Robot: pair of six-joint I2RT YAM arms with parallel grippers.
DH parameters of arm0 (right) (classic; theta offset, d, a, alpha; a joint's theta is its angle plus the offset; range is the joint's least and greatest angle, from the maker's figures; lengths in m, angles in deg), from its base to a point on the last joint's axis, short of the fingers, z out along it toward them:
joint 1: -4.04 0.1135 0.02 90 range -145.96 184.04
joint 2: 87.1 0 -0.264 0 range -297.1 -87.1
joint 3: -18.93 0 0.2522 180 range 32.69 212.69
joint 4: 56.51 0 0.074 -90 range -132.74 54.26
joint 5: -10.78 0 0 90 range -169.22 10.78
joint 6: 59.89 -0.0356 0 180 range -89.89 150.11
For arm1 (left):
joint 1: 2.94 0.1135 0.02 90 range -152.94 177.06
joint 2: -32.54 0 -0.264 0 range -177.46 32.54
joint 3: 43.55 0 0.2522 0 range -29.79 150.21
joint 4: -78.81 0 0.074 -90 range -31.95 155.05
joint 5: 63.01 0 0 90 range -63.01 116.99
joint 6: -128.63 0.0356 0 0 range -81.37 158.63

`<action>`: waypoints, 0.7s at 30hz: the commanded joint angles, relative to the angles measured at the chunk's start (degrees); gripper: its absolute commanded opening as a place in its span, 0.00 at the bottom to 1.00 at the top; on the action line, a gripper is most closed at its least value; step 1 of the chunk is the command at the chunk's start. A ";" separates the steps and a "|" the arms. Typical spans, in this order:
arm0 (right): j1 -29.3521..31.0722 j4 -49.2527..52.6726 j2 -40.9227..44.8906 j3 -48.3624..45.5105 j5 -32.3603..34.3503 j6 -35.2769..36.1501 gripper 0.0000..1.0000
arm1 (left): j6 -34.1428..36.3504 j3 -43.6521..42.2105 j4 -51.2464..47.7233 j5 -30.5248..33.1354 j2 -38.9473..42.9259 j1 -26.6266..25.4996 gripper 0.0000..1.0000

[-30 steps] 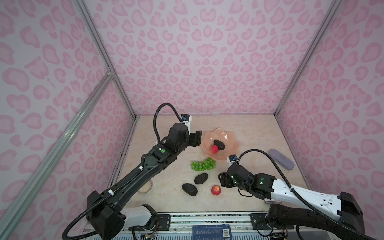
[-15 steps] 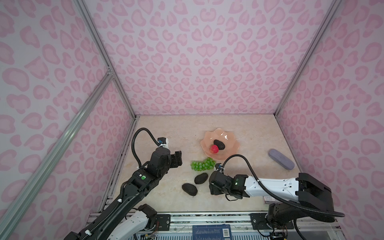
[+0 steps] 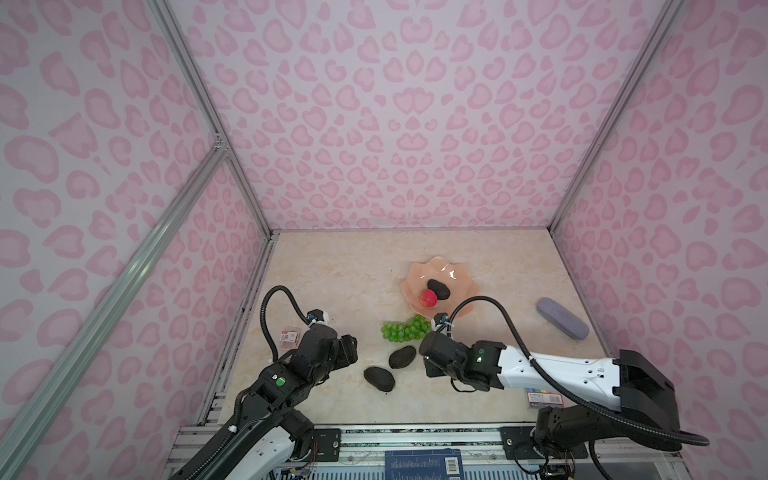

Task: Place and organize the fake fruits in the fruit bowl
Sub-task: 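Grasp the second red apple with the right gripper while the left gripper withdraws, then place the apple in the bowl with right gripper while left grasps an avocado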

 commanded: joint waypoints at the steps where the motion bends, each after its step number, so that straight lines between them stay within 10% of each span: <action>1: -7.10 2.85 2.87 1.95 6.24 8.53 0.35 | -7.05 -2.53 -1.39 -2.28 1.31 -3.01 0.78; 11: -25.51 -8.92 -6.54 9.59 -0.06 22.72 0.34 | -10.54 -5.37 2.18 -2.06 -0.45 -8.94 0.79; 21: -26.70 -14.20 -19.36 12.49 -2.85 22.37 0.35 | -10.79 -5.79 7.63 -2.86 -8.36 -13.57 0.82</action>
